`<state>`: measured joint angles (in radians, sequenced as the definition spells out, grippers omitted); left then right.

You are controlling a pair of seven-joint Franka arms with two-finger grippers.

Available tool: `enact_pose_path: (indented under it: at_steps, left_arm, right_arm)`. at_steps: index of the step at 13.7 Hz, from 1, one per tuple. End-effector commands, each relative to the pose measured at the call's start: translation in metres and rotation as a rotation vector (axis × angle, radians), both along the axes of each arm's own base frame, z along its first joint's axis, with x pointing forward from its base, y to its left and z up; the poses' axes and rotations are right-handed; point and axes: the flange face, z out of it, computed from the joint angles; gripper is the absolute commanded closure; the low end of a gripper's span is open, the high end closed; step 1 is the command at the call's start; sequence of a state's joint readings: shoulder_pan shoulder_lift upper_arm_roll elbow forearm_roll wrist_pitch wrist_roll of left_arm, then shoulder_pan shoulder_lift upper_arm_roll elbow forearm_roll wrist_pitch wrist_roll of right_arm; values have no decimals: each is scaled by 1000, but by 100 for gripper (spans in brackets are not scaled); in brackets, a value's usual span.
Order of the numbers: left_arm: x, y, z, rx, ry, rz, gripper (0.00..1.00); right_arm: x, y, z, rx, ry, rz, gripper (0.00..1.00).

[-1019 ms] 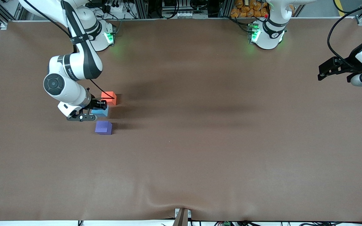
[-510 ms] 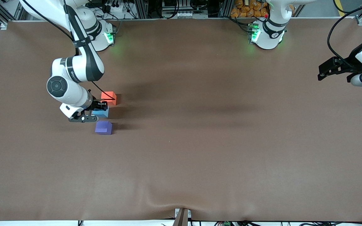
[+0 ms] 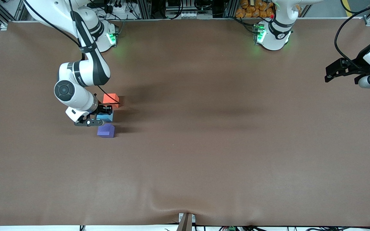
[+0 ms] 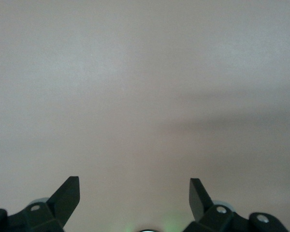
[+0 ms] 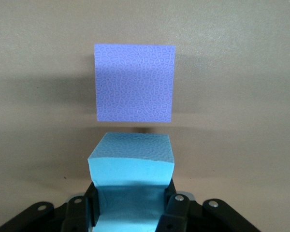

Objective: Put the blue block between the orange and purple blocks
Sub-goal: 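Lower and align the blue cube into the gap between orange and purple cubes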

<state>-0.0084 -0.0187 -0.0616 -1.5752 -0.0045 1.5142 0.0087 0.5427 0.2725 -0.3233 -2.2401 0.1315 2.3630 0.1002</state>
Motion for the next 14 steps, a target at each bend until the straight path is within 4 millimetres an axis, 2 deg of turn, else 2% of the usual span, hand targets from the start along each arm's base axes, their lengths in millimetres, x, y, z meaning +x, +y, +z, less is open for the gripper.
enact_pose_path:
  at_steps: [1,7,14]
  left_arm:
    - [0,-1,1,-8,10,-17,0]
    - [0,-1,1,-8,10,-17,0]
    - [0,-1,1,-8,10,-17,0]
  right_arm:
    - [-6,0,-8,10,-16,18,100]
    - [-10,6,-29,-2,-25,33,100]
    - [-11,12,-36,-3,-36,45,100]
